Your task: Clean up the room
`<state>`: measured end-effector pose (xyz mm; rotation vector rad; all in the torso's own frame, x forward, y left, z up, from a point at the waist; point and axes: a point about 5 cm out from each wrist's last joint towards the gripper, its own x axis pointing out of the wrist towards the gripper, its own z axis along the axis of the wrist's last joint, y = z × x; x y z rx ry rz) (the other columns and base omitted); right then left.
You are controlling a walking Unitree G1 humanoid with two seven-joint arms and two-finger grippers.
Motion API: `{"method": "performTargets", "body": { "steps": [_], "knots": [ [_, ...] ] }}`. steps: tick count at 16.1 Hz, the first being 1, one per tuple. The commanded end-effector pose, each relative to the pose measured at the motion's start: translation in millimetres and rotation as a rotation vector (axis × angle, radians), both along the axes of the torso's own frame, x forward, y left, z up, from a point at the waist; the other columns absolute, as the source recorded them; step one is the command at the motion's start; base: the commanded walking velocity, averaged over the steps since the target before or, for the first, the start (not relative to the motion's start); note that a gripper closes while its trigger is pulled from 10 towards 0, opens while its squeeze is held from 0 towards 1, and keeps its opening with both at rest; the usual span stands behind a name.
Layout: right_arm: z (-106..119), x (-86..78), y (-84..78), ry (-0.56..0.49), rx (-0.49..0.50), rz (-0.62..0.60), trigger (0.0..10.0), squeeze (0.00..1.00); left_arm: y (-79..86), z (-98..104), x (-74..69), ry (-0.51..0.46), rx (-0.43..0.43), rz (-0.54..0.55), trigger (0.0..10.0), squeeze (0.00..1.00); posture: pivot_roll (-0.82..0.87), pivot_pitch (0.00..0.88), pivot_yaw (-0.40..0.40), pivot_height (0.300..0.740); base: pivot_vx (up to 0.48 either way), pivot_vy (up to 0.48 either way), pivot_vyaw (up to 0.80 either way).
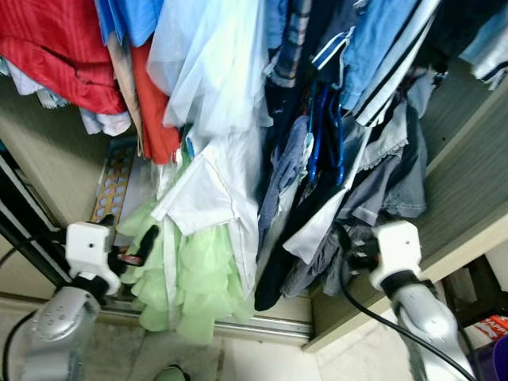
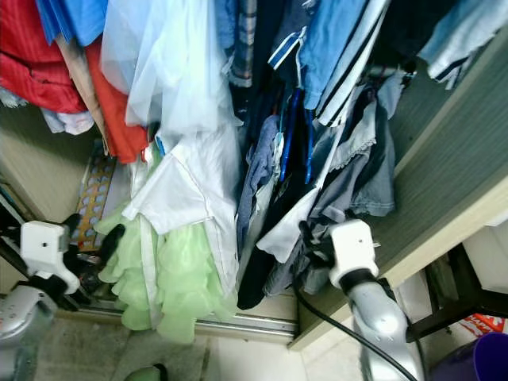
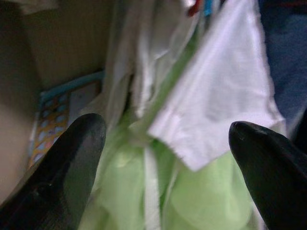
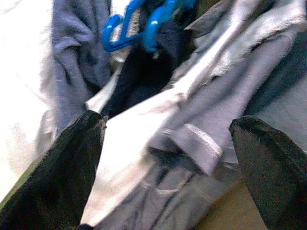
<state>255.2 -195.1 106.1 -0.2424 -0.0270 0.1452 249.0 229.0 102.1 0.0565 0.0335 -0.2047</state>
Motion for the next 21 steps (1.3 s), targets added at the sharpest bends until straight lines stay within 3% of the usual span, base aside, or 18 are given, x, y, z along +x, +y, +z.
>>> {"method": "performTargets", "body": {
  "steps": [1, 5, 8, 10, 11, 13, 15, 19, 21],
  "knots": [
    [7.5, -4.6, -11.5, -0.04, -0.01, -0.028, 10.0, 0.0, -7.5, -1.5, -2.1, 0.014, -0.015, -0.032, 10.0, 0.0, 0.04, 0.072, -0.08, 0.74, 0.0, 0.0, 0.0],
    [10.1, -13.6, -6.6, -0.046, 0.05, -0.062, 10.0, 0.0, -13.4, -9.2, -7.4, 0.024, 0.071, -0.044, 10.0, 0.0, 0.03, 0.091, -0.016, 0.74, 0.0, 0.0, 0.0],
    [5.8, -18.8, 3.2, -0.053, 0.071, -0.114, 10.0, 0.0, -14.3, -9.4, -10.6, 0.016, 0.021, -0.033, 10.0, 0.0, 0.02, 0.108, 0.004, 0.74, 0.0, 0.0, 0.0],
    [9.7, -11.0, 21.4, -0.061, 0.078, -0.067, 10.0, 0.0, -7.0, -6.4, -11.3, -0.03, 0.114, 0.124, 10.0, 0.0, 0.02, 0.122, -0.003, 0.74, 0.0, 0.0, 0.0],
    [12.8, -6.3, 24.1, -0.066, 0.073, -0.06, 10.0, 0.0, -11.8, -12.0, -14.7, 0.026, 0.008, -0.007, 10.0, 0.0, 0.03, 0.14, -0.007, 0.74, 0.0, 0.0, 0.0],
    [13.4, -2.8, 24.6, -0.066, 0.072, -0.069, 10.0, 0.0, -7.9, -12.6, -19.9, 0.023, 0.05, 0.027, 10.0, 0.0, 0.03, 0.158, -0.01, 0.74, 0.0, 0.0, 0.4],
    [11.8, -3.1, 26.8, -0.054, 0.071, -0.077, 10.0, 0.0, -10.7, -11.1, -25.0, 0.018, 0.028, 0.032, 10.0, 0.0, 0.04, 0.18, -0.022, 0.74, 0.0, 0.0, 0.8],
    [14.6, -1.3, 29.4, -0.049, 0.057, -0.043, 10.0, 0.0, -13.9, -6.5, -26.0, -0.01, 0.011, 0.071, 10.0, 0.0, 0.03, 0.192, -0.05, 0.74, 0.0, 0.0, 0.8],
    [16.8, 1.8, 29.9, -0.052, 0.054, -0.039, 10.0, 0.0, -16.6, -8.7, -22.7, -0.009, 0.041, 0.096, 10.0, 0.0, 0.02, 0.202, -0.049, 0.74, 0.0, 0.0, 0.8]
  ]
}}
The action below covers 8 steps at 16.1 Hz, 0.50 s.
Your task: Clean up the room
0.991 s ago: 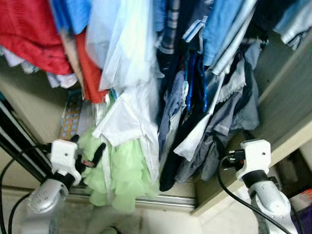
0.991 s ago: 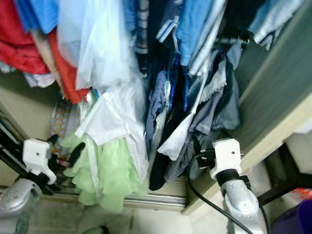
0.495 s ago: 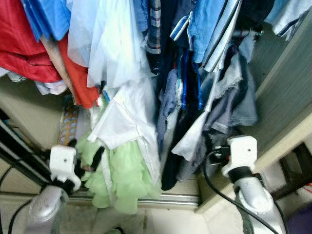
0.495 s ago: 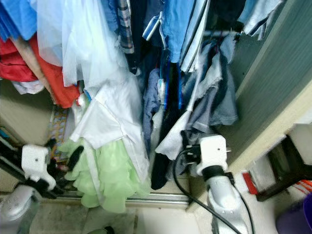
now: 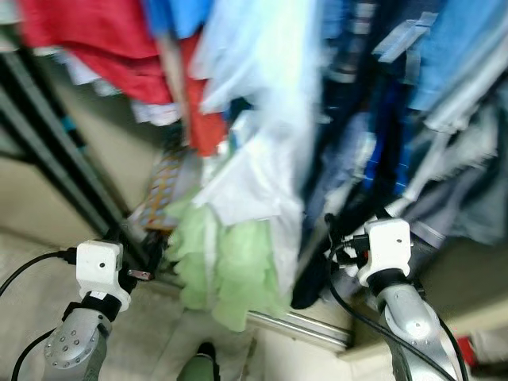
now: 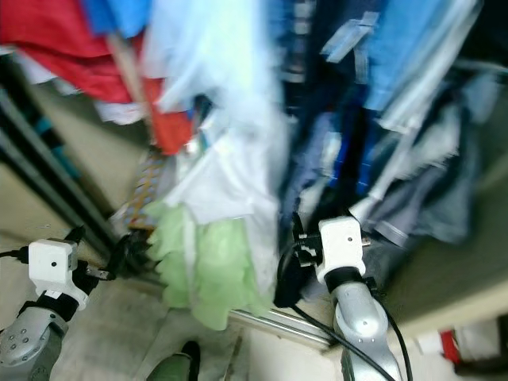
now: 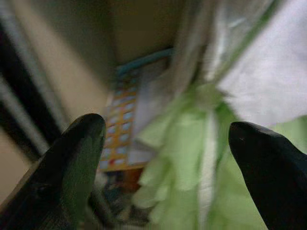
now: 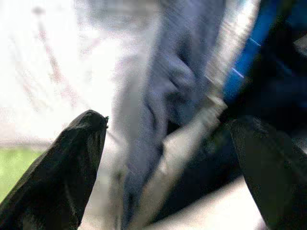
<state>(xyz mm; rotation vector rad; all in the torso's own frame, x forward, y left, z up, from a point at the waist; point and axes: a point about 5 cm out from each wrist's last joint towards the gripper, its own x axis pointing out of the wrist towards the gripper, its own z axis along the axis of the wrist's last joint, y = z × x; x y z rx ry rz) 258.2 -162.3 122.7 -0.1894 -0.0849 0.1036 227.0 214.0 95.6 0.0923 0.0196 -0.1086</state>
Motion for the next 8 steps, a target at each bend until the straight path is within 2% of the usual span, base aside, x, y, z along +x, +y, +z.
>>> {"method": "performTargets", "body": {
  "steps": [1, 3, 4, 8],
  "knots": [
    [2.9, 2.1, -0.8, -0.006, -0.008, 0.005, 10.0, 0.0, -3.9, -2.3, 2.9, 0.003, 0.046, -0.002, 10.0, 0.0, 0.02, 0.205, -0.046, 0.74, 0.0, 0.0, 0.8],
    [8.3, 9.3, 2.1, -0.023, -0.004, 0.018, 10.0, 0.0, -7.0, 2.8, 6.9, -0.023, 0.079, -0.005, 10.0, 0.0, 0.02, 0.206, -0.049, 0.74, 0.0, 0.0, 0.8],
    [9.0, 12.9, 3.8, -0.024, -0.004, 0.026, 10.0, 0.0, -6.0, 4.1, 8.4, -0.035, 0.109, 0.026, 10.0, 0.0, 0.03, 0.206, -0.058, 0.74, 0.0, 0.0, 0.43],
    [8.0, 14.1, 5.9, -0.015, 0.001, 0.045, 10.0, 0.0, -9.5, -2.8, 8.1, 0.004, 0.033, -0.001, 10.0, 0.0, 0.02, 0.202, -0.064, 0.74, 0.0, 0.0, 0.0]
  ]
}}
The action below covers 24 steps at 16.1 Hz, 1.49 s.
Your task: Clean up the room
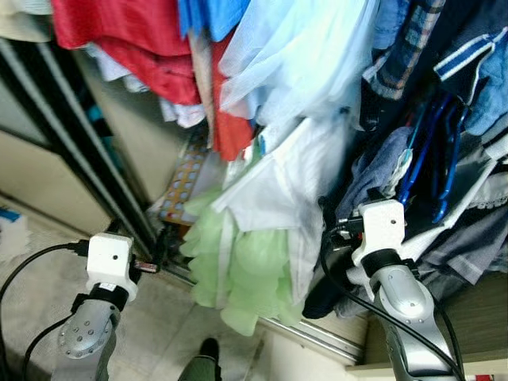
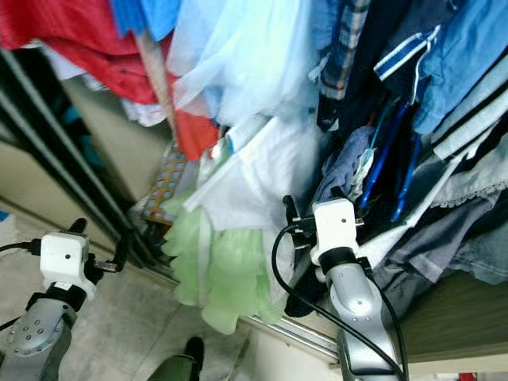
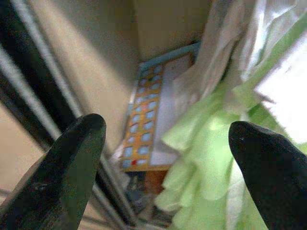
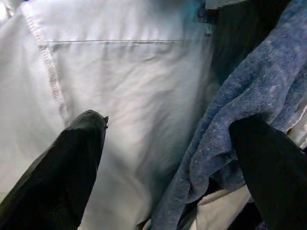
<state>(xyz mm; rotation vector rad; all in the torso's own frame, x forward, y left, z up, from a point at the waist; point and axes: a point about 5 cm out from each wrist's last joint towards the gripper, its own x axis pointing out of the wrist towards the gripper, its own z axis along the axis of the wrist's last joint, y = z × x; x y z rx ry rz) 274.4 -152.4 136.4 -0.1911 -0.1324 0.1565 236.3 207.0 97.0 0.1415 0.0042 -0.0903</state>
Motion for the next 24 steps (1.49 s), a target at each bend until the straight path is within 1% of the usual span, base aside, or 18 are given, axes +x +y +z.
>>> {"method": "performTargets", "body": {
  "steps": [1, 2, 5, 6, 7, 8, 9, 11, 12, 14, 15, 16, 18, 19, 21, 23, 24],
  "knots": [
    [-5.9, -1.7, -5.2, 0.03, -0.003, -0.016, 10.0, 0.0, -3.1, -4.1, -0.8, 0.022, -0.016, -0.018, 10.0, 0.0, 0.02, 0.206, -0.064, 0.74, 0.0, 0.0, 0.0],
    [-6.6, -1.6, -5.9, 0.029, -0.022, -0.017, 10.0, 0.0, -4.7, -4.4, -0.2, 0.021, -0.025, -0.031, 10.0, 0.0, 0.02, 0.207, -0.062, 0.74, 0.0, 0.0, 0.0],
    [-7.6, -2.5, -5.2, 0.029, -0.032, -0.014, 10.0, 0.0, -2.3, -4.4, 2.3, 0.021, -0.046, -0.018, 10.0, 0.0, 0.02, 0.203, -0.06, 0.74, 0.0, 0.0, 0.8],
    [-7.7, -2.4, -5.0, 0.03, -0.031, -0.012, 10.0, 0.0, 4.8, -5.7, 2.6, 0.035, 0.025, 0.095, 10.0, 0.0, 0.02, 0.203, -0.06, 0.74, 0.0, 0.0, 0.8],
    [-8.2, -2.3, -4.8, 0.031, -0.03, -0.011, 10.0, 0.0, 7.4, -7.4, 3.2, 0.065, 0.043, 0.108, 10.0, 0.0, 0.02, 0.2, -0.063, 0.74, 0.0, 0.0, 0.8],
    [-8.8, -1.6, -4.3, 0.033, -0.028, -0.008, 10.0, 0.0, 4.8, -6.8, 3.8, 0.066, -0.035, 0.001, 10.0, 0.0, 0.03, 0.195, -0.065, 0.74, 0.0, 0.0, 0.8],
    [-8.9, -1.3, -4.2, 0.033, -0.028, -0.007, 10.0, 0.0, 6.8, -5.8, 3.6, 0.053, -0.013, 0.03, 10.0, 0.0, 0.03, 0.193, -0.065, 0.74, 0.0, 0.0, 0.8],
    [-9.1, -0.9, -3.6, 0.033, -0.025, -0.004, 10.0, 0.0, 3.9, -6.3, 3.2, 0.043, -0.032, 0.034, 10.0, 0.0, 0.03, 0.189, -0.067, 0.74, 0.0, 0.0, 0.8],
    [-9.1, -3.5, -4.1, 0.035, -0.02, 0.0, 10.0, 0.0, 1.1, -5.3, 2.2, 0.019, -0.025, 0.035, 10.0, 0.0, 0.03, 0.185, -0.07, 0.74, 0.0, 0.0, 0.8],
    [-9.3, -11.2, -5.4, 0.038, -0.037, 0.014, 10.0, 0.0, 0.0, -4.9, 1.1, 0.021, 0.009, 0.05, 10.0, 0.0, 0.03, 0.183, -0.071, 0.74, 0.0, 0.0, 0.8],
    [-10.2, -20.0, -9.7, 0.044, -0.047, 0.02, 10.0, 0.0, -0.4, -4.6, 1.3, 0.016, 0.031, 0.043, 10.0, 0.0, 0.03, 0.182, -0.072, 0.74, 0.0, 0.0, 0.0],
    [-11.7, -29.7, -14.5, 0.046, -0.088, 0.031, 10.0, 0.0, 0.4, -4.7, 1.8, 0.015, 0.035, 0.042, 10.0, 0.0, 0.03, 0.184, -0.069, 0.74, 0.0, 0.0, 0.0],
    [-13.7, -38.5, -22.0, 0.053, -0.118, 0.018, 10.0, 0.0, -0.6, -3.6, 1.4, 0.005, 0.036, 0.042, 10.0, 0.0, 0.02, 0.187, -0.063, 0.74, 0.0, 0.0, 0.0],
    [-13.4, -40.3, -24.1, 0.053, -0.122, 0.012, 10.0, 0.0, -1.7, -2.3, 0.8, -0.001, 0.038, 0.044, 10.0, 0.0, 0.02, 0.189, -0.059, 0.74, 0.0, 0.0, 0.41],
    [-12.0, -38.8, -23.1, 0.047, -0.117, 0.0, 10.0, 0.0, -5.1, 1.4, -1.3, -0.017, 0.039, 0.041, 10.0, 0.0, 0.02, 0.19, -0.055, 0.74, 0.0, 0.0, 0.8],
    [-7.7, -37.7, -16.2, 0.036, -0.076, 0.004, 10.0, 0.0, -3.5, 5.0, -2.6, -0.026, 0.027, 0.04, 10.0, 0.0, 0.02, 0.19, -0.054, 0.74, 0.0, 0.0, 0.8],
    [-7.8, -39.6, -16.1, 0.037, -0.072, 0.002, 10.0, 0.0, -2.3, 6.5, -5.5, -0.026, 0.027, 0.038, 10.0, 0.0, 0.02, 0.191, -0.048, 0.74, 0.0, 0.0, -0.63]
  ]
}}
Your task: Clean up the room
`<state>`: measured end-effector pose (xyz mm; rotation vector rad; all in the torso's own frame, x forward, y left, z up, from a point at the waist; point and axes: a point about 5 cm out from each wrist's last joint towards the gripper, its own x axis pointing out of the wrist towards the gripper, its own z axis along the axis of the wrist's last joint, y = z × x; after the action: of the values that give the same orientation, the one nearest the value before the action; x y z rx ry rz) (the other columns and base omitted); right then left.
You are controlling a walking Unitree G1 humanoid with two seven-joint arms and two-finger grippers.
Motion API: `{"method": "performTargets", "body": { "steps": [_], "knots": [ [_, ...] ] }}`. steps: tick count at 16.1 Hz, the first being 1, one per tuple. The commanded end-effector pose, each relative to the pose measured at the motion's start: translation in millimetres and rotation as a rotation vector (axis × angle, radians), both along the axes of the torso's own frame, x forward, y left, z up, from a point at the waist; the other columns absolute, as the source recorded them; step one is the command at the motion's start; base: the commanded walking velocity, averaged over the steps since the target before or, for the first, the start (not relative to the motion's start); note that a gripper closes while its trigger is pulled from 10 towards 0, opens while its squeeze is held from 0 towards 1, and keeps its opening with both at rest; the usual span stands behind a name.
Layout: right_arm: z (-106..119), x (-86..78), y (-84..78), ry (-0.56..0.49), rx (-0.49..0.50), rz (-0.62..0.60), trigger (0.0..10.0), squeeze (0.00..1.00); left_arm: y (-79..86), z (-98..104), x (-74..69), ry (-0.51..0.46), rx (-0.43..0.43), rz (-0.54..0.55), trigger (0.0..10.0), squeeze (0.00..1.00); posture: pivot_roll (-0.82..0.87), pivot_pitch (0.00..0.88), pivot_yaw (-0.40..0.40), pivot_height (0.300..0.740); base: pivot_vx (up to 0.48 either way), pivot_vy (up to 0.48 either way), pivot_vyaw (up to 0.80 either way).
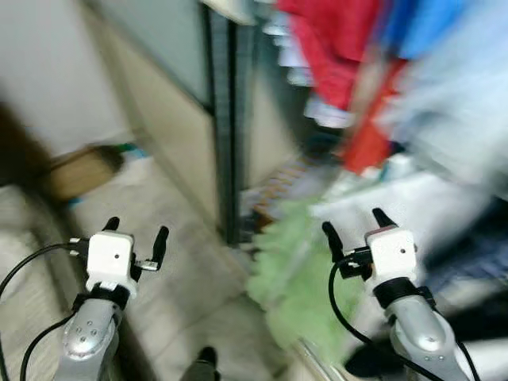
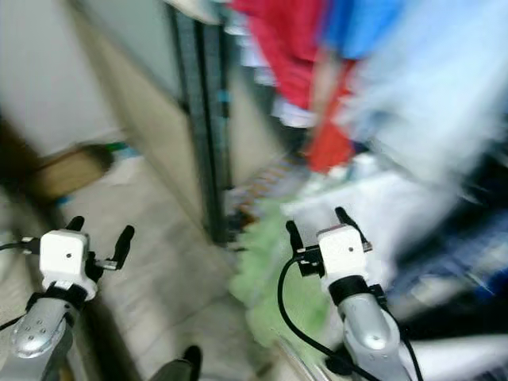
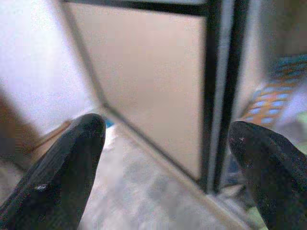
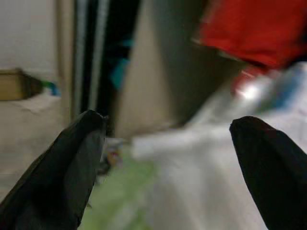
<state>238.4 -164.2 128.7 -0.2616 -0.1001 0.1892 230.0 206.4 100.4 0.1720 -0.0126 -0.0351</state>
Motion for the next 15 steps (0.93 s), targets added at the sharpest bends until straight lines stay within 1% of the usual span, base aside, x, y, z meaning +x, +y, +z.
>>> {"method": "performTargets", "body": {
  "steps": [1, 3, 4, 5, 7, 8, 9, 10, 11, 12, 13, 14, 15],
  "knots": [
    [-2.0, -8.0, -7.3, 0.017, 0.005, -0.038, 10.0, 0.0, 0.2, 4.2, -5.8, 0.0, 0.003, -0.017, 10.0, 0.0, 0.02, 0.191, -0.047, 0.74, 0.0, 0.0, 0.0],
    [-8.2, -18.1, -16.8, 0.047, -0.002, -0.072, 10.0, 0.0, 3.4, 3.4, -18.9, 0.022, 0.008, -0.012, 10.0, 0.0, 0.03, 0.199, -0.042, 0.74, 0.0, 0.0, 0.0],
    [-12.7, -23.2, -21.3, 0.068, -0.002, -0.086, 10.0, 0.0, 5.8, 1.9, -23.3, 0.034, 0.012, 0.0, 10.0, 0.0, 0.04, 0.202, -0.04, 0.74, 0.0, 0.0, 0.0],
    [-14.6, -24.3, -22.1, 0.075, 0.001, -0.087, 10.0, 0.0, 6.9, 1.7, -23.6, 0.036, 0.015, 0.007, 10.0, 0.0, 0.04, 0.201, -0.036, 0.74, 0.0, 0.0, 0.0],
    [-15.5, -19.1, -17.2, 0.076, 0.009, -0.038, 10.0, 0.0, 6.2, 4.0, -18.1, 0.02, 0.028, 0.015, 10.0, 0.0, 0.04, 0.189, -0.023, 0.74, 0.0, 0.0, 0.0],
    [-14.5, -10.5, -15.1, 0.084, 0.03, -0.021, 10.0, 0.0, 3.7, 8.7, -13.3, -0.003, 0.067, -0.004, 10.0, 0.0, 0.04, 0.177, -0.009, 0.74, 0.0, 0.0, 0.0],
    [-13.8, -3.5, -14.6, 0.092, 0.049, -0.026, 10.0, 0.0, 3.9, 11.0, -11.1, -0.012, 0.083, -0.013, 10.0, 0.0, 0.04, 0.168, 0.004, 0.74, 0.0, 0.0, 0.0],
    [-10.6, 7.7, -11.3, 0.076, 0.043, -0.013, 10.0, 0.0, 6.5, 11.5, -7.6, -0.011, 0.09, -0.017, 10.0, 0.0, 0.04, 0.159, 0.016, 0.74, 0.0, 0.0, 0.0],
    [-10.6, 14.5, -8.2, 0.078, 0.05, -0.015, 10.0, 0.0, 6.4, 10.2, -4.3, 0.0, 0.087, -0.05, 10.0, 0.0, 0.04, 0.142, 0.034, 0.74, 0.0, 0.0, 0.0],
    [-11.2, 16.7, -6.8, 0.082, 0.059, -0.017, 10.0, 0.0, 6.2, 9.8, -3.0, 0.003, 0.089, -0.064, 10.0, 0.0, 0.04, 0.138, 0.037, 0.74, 0.0, 0.0, 0.0],
    [-11.0, 20.7, 2.1, 0.028, 0.011, 0.028, 10.0, 0.0, 4.1, 9.0, 4.9, -0.002, 0.08, -0.062, 10.0, 0.0, 0.04, 0.115, 0.047, 0.74, 0.0, 0.0, 0.0],
    [-13.6, 22.1, 5.7, 0.027, 0.042, 0.026, 10.0, 0.0, 2.2, 7.2, 9.0, -0.008, 0.071, -0.039, 10.0, 0.0, 0.04, 0.097, 0.052, 0.74, 0.0, 0.0, 0.0],
    [-14.9, 24.1, 7.3, -0.001, 0.029, -0.001, 10.0, 0.0, -0.4, 2.6, 12.5, -0.007, 0.052, -0.013, 10.0, 0.0, 0.03, 0.078, 0.047, 0.74, 0.0, 0.0, 0.0]
  ]
}}
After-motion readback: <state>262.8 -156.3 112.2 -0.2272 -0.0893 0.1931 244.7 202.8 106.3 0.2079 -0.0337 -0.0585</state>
